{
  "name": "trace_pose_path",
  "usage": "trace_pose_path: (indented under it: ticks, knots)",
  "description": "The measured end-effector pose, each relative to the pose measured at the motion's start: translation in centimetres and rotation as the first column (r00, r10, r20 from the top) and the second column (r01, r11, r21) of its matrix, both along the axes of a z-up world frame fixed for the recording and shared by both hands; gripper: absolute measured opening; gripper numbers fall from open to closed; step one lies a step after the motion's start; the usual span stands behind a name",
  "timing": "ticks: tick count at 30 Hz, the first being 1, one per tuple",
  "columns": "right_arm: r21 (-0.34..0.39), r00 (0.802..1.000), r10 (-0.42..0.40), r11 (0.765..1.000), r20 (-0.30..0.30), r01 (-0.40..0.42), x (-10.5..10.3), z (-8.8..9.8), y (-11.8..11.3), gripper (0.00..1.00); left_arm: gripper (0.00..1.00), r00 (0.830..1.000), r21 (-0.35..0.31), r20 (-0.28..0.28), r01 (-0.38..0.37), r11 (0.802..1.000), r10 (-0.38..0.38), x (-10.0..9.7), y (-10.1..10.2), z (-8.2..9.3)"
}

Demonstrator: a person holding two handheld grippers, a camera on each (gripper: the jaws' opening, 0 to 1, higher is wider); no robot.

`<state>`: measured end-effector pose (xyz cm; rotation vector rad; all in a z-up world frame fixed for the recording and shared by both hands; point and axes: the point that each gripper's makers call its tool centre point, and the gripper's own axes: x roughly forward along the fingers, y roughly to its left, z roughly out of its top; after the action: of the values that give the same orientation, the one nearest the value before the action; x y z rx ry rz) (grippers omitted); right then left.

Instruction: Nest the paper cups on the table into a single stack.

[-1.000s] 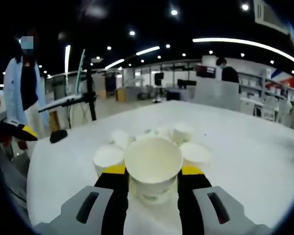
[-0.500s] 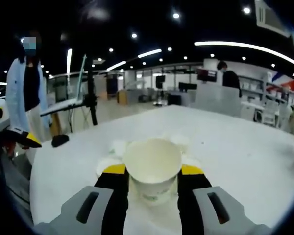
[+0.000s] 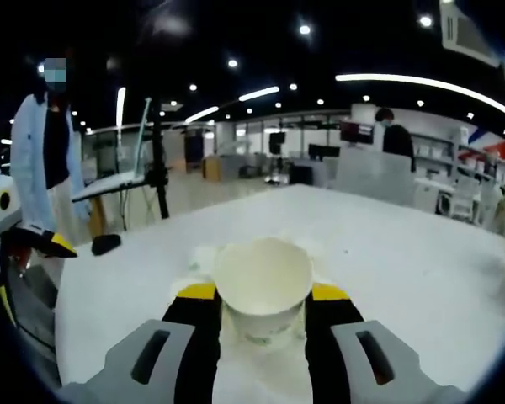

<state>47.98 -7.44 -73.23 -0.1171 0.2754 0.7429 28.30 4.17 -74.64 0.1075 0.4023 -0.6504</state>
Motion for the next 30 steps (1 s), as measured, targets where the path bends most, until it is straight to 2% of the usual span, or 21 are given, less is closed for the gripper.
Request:
trace_pose_path:
  ticks: [23,30]
  knots:
    - [0.025,1.0,0.001,1.0,-0.01,0.0,-3.3,0.1,-1.0,0.36,0.98,1.0,0.018,0.015,-0.018,1.0,0.017,0.2,0.3,0.1]
    - [0.024,1.0,0.003,1.0,-0.019,-0.003,-4.5,-0.5,-0.8,0.36,0.97,1.0,0.028,0.009,-0.008,1.0,0.008,0.1,0.1,-0.1]
